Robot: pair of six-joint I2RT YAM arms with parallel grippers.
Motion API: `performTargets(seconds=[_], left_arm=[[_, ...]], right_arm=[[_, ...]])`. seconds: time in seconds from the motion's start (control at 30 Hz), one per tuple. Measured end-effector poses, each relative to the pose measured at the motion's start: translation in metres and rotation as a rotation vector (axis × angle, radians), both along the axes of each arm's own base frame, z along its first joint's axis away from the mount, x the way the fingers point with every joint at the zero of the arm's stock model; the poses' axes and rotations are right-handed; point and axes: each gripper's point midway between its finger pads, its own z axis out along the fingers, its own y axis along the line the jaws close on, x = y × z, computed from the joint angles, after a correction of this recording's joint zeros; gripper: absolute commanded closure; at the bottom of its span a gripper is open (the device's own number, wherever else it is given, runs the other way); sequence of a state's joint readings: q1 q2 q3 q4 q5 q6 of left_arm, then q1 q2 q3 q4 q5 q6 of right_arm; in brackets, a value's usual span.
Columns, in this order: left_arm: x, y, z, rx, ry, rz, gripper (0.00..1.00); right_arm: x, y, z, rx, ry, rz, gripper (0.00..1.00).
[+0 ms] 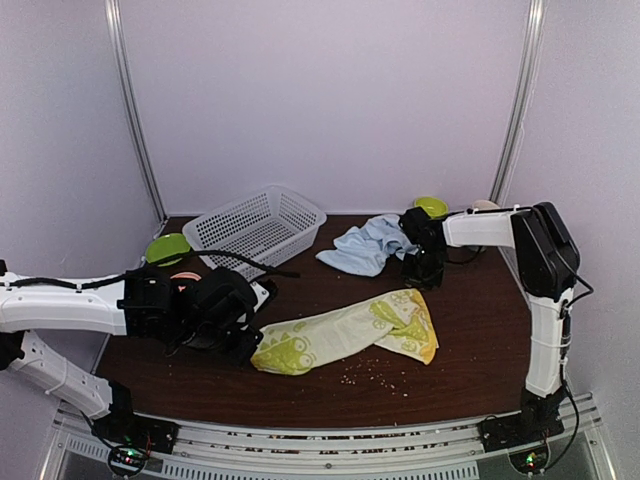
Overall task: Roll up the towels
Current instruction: Pick up the towel from the center of the board.
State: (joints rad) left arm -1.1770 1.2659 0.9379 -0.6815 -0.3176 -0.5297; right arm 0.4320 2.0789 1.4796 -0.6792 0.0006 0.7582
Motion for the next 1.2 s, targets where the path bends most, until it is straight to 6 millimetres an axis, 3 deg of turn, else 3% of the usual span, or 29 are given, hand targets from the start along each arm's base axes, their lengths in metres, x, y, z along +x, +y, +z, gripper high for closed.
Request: performTargets(seconds=[0.1,0.2,0.37,0.57,0.77,1.0,1.2], left_arm=[[0.0,0.0,0.0,0.0,0.0,0.0,1.0],[0.0,0.0,0.0,0.001,0.0,0.0,1.0],[0.0,0.0,-0.001,0.004,0.002,0.0,1.0],[0.0,-0.001,-0.004,0.013,0.005,0.0,1.0],[0.001,-0.001,-0.004,0.013,0.005,0.0,1.0],[0.001,-0.001,-0.005,0.017,0.007,0.0,1.0],[0.001,-0.002,-0.009,0.029,0.012,0.0,1.0]], right_arm=[[0.0,0.001,0.002,0.011,-0.018,-0.005,0.54],[-0.006,-0.001,0.003,0.015,-0.023,-0.004,0.5],[-0.02,-0.006,0.002,0.019,-0.016,-0.001,0.52],[-0.022,-0.005,0.002,0.035,-0.022,0.003,0.55],[-0.025,-0.004,0.003,0.057,-0.042,0.004,0.49],[-0.043,-0.007,0.006,0.096,-0.035,0.005,0.48],[-0.046,-0.004,0.006,0.139,-0.041,0.005,0.53]])
